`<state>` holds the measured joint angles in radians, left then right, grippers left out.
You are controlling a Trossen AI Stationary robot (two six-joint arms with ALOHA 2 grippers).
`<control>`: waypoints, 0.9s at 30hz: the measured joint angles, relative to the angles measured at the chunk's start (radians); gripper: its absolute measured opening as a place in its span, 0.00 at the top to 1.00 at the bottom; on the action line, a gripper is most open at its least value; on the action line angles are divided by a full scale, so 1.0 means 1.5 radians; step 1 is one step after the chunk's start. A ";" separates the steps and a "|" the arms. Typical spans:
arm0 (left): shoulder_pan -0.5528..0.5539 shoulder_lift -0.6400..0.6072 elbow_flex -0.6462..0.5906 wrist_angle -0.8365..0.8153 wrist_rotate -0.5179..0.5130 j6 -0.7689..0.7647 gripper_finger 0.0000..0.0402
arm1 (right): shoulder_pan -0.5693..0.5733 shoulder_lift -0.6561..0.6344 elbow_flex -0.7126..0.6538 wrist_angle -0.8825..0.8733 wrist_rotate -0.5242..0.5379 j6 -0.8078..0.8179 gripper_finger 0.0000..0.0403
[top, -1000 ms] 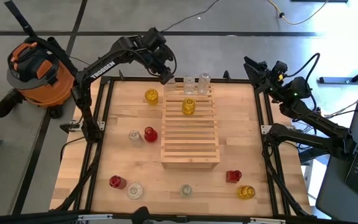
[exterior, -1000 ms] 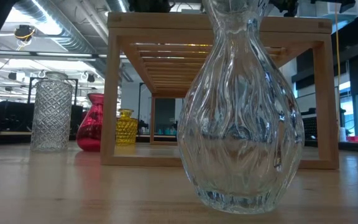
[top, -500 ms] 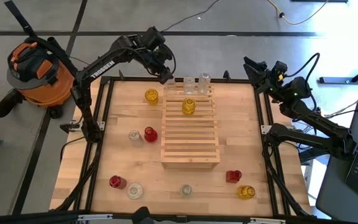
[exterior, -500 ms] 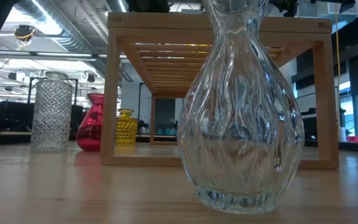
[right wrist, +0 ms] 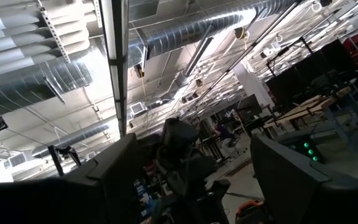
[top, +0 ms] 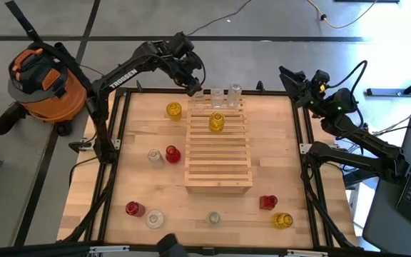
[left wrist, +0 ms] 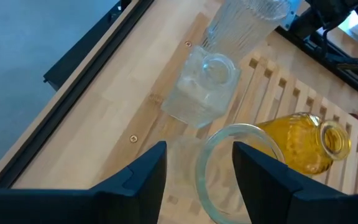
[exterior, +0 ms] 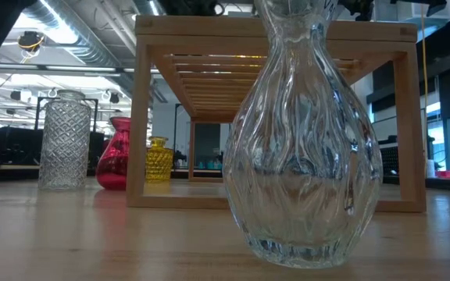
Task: Sort vases onto shelf
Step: Align the transparent vase with the transparent vases on the shelf
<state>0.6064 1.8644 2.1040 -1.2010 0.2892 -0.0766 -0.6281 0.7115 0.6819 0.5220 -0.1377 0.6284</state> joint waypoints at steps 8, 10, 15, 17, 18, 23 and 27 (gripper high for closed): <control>-0.003 0.004 0.007 0.039 -0.044 0.003 0.56 | 0.000 0.000 0.000 0.000 -0.026 0.020 0.34; -0.002 0.004 0.014 0.036 -0.053 0.005 0.56 | 0.000 0.000 0.000 0.000 -0.027 0.028 0.34; -0.002 0.004 0.026 0.031 -0.051 0.005 0.56 | 0.000 0.000 0.000 0.000 -0.026 0.032 0.34; -0.002 0.004 0.026 0.026 -0.046 0.005 0.56 | 0.000 0.000 0.000 0.000 -0.026 0.032 0.34; -0.003 0.004 0.026 0.023 -0.044 0.004 0.56 | 0.000 0.000 0.000 0.000 -0.026 0.032 0.34; -0.007 0.004 0.026 0.016 -0.042 0.002 0.56 | 0.000 0.000 0.000 0.000 -0.026 0.032 0.34; -0.009 0.002 0.026 0.015 -0.041 0.002 0.56 | 0.000 0.000 0.000 0.000 -0.026 0.032 0.34</control>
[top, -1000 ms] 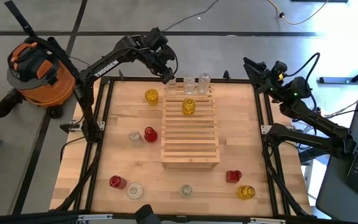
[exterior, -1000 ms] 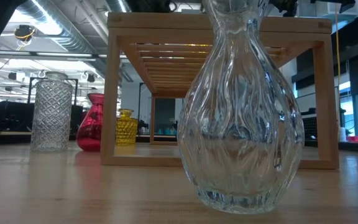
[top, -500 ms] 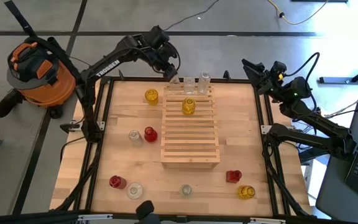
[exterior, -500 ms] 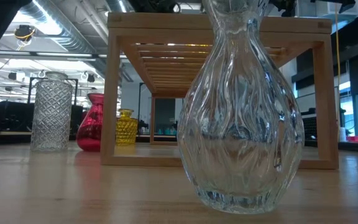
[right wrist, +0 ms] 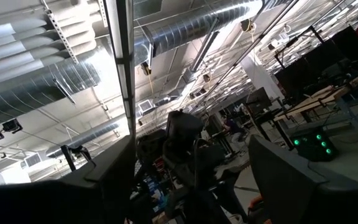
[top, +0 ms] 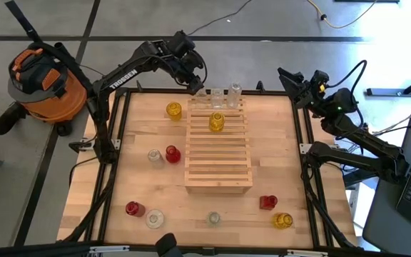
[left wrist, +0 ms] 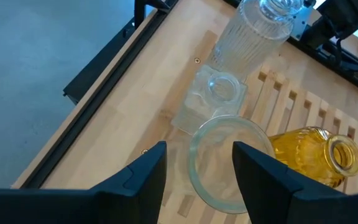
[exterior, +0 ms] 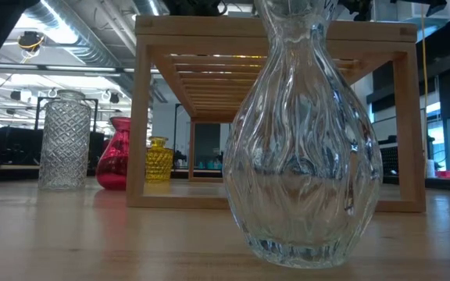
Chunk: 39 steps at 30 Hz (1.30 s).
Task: Sort vases onto shelf
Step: Align the transparent vase with the transparent vases on the shelf, then align the yellow vase with the yellow vase on the shelf
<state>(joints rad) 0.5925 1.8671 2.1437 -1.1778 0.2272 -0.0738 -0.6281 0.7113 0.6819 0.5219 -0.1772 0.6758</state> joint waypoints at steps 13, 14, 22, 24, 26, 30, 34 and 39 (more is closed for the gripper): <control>-0.003 -0.021 0.000 0.005 -0.048 0.002 0.56 | 0.000 0.000 0.000 0.000 0.000 0.000 0.34; -0.003 -0.028 0.000 0.008 -0.058 0.002 0.56 | 0.000 0.000 0.000 0.000 0.000 0.000 0.34; 0.003 -0.094 0.000 -0.016 -0.068 0.003 0.56 | 0.000 0.000 0.000 0.000 0.000 0.000 0.34; 0.002 -0.111 0.001 -0.067 -0.067 0.007 0.56 | 0.000 0.000 0.000 0.000 0.000 0.003 0.34; 0.002 -0.124 0.001 -0.141 -0.066 0.023 0.56 | 0.000 0.000 0.000 0.000 -0.005 0.004 0.34; -0.016 -0.140 -0.040 -0.251 -0.070 0.053 0.56 | 0.000 0.000 0.000 0.000 -0.011 0.004 0.34; -0.028 -0.187 -0.181 -0.169 -0.072 0.061 0.56 | 0.000 0.000 0.000 -0.004 -0.015 0.001 0.34; 0.017 -0.228 -0.398 0.028 -0.129 -0.015 0.56 | 0.000 0.000 0.000 -0.012 -0.025 0.004 0.34</control>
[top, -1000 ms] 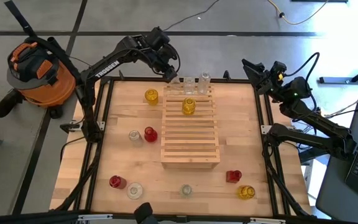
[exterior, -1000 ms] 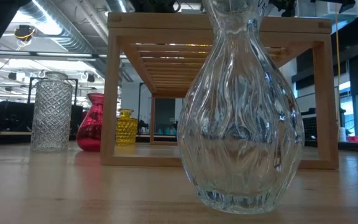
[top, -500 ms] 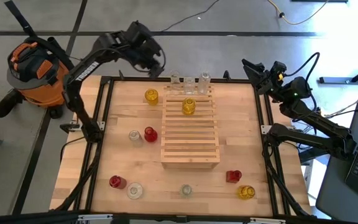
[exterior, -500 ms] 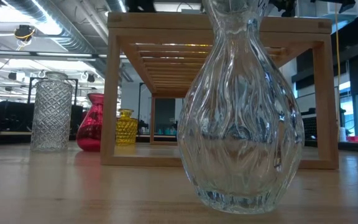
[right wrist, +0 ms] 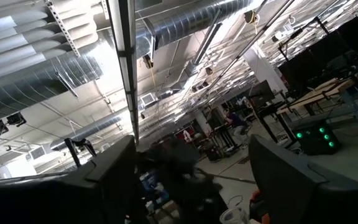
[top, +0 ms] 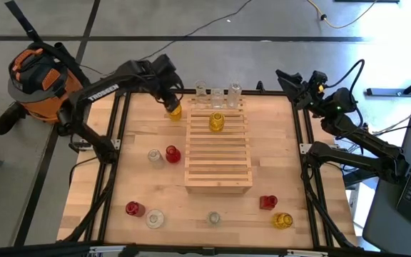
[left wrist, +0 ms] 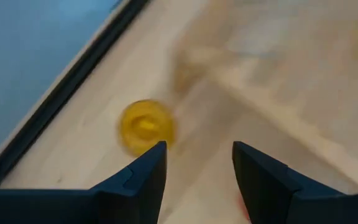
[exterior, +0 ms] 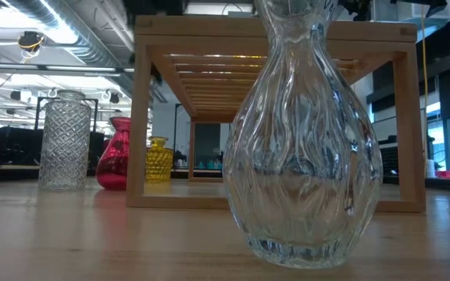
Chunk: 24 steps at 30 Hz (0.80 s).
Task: Sort vases onto shelf
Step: Align the yellow vase with the yellow vase on the shelf
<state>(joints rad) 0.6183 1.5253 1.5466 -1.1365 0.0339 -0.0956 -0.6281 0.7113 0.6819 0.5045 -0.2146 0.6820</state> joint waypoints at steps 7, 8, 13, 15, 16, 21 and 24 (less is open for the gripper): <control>0.094 0.026 -0.124 0.096 -0.034 -0.101 0.56 | 0.000 0.000 0.000 0.000 -0.017 0.014 0.34; 0.099 0.029 -0.133 0.113 -0.035 -0.109 0.56 | 0.000 0.000 0.000 0.000 -0.016 0.014 0.34; 0.125 0.048 -0.148 0.153 -0.005 -0.125 0.56 | 0.000 0.000 0.000 0.001 -0.016 0.020 0.34; 0.129 0.060 -0.149 0.151 0.002 -0.127 0.56 | 0.000 0.000 0.000 0.001 -0.017 0.021 0.34; 0.129 0.066 -0.149 0.151 0.011 -0.129 0.56 | 0.000 0.000 0.000 0.001 -0.017 0.021 0.34; 0.124 0.092 -0.149 0.152 0.030 -0.139 0.56 | 0.000 0.000 0.000 0.001 -0.017 0.021 0.34; 0.120 0.110 -0.149 0.149 0.025 -0.137 0.56 | 0.000 0.000 0.000 0.001 -0.017 0.021 0.34</control>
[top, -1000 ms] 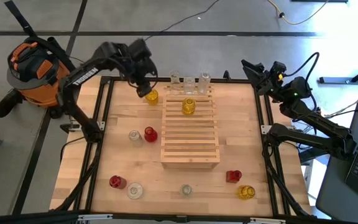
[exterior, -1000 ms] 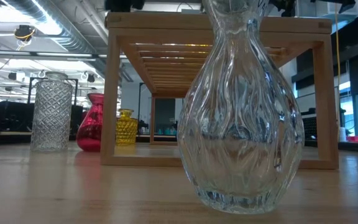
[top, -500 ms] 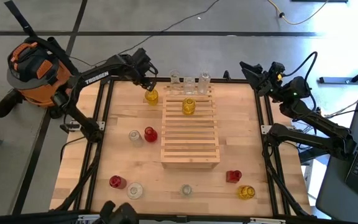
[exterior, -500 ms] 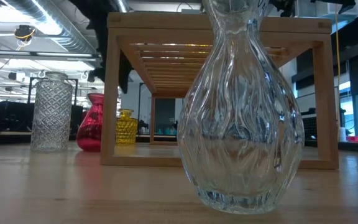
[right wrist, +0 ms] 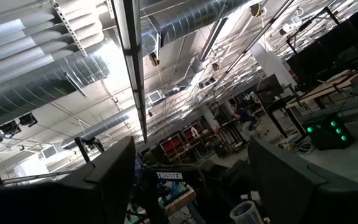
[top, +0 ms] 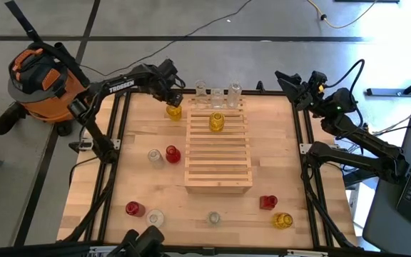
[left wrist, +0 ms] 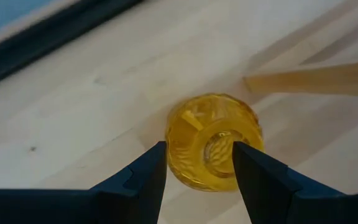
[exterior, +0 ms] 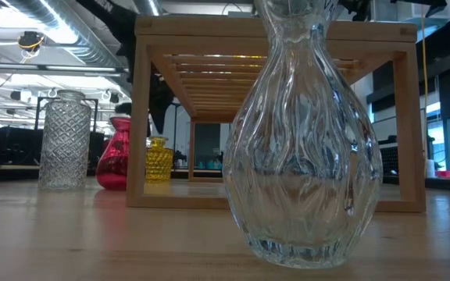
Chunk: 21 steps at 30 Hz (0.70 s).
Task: Sort vases onto shelf
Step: Align the yellow vase with the yellow vase on the shelf
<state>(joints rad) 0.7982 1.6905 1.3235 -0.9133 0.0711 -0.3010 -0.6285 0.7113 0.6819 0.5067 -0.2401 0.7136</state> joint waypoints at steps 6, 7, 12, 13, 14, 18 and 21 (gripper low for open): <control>-0.004 0.038 0.000 -0.014 0.010 0.032 0.58 | 0.000 0.000 0.000 0.000 0.000 0.000 0.34; -0.004 0.042 0.000 -0.015 0.012 0.040 0.60 | 0.000 0.000 0.000 0.000 0.001 0.000 0.34; -0.005 0.045 0.000 -0.033 0.023 0.081 0.79 | 0.000 0.000 0.000 0.001 0.002 0.000 0.34; -0.004 0.043 0.000 -0.037 0.030 0.086 0.85 | 0.000 0.000 0.000 0.000 0.005 0.000 0.34; -0.004 0.043 0.001 -0.042 0.041 0.090 0.90 | 0.000 0.000 0.000 0.000 0.009 0.000 0.34; -0.008 0.022 0.001 -0.083 0.057 0.098 0.91 | 0.000 0.000 0.000 0.000 0.032 0.000 0.34; -0.017 -0.021 0.001 -0.118 0.058 0.103 0.91 | 0.000 0.000 0.000 -0.003 0.058 0.000 0.34</control>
<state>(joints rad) 0.7722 1.6583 1.3251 -1.0910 0.1580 -0.1460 -0.6281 0.7113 0.6819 0.5015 -0.1534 0.7136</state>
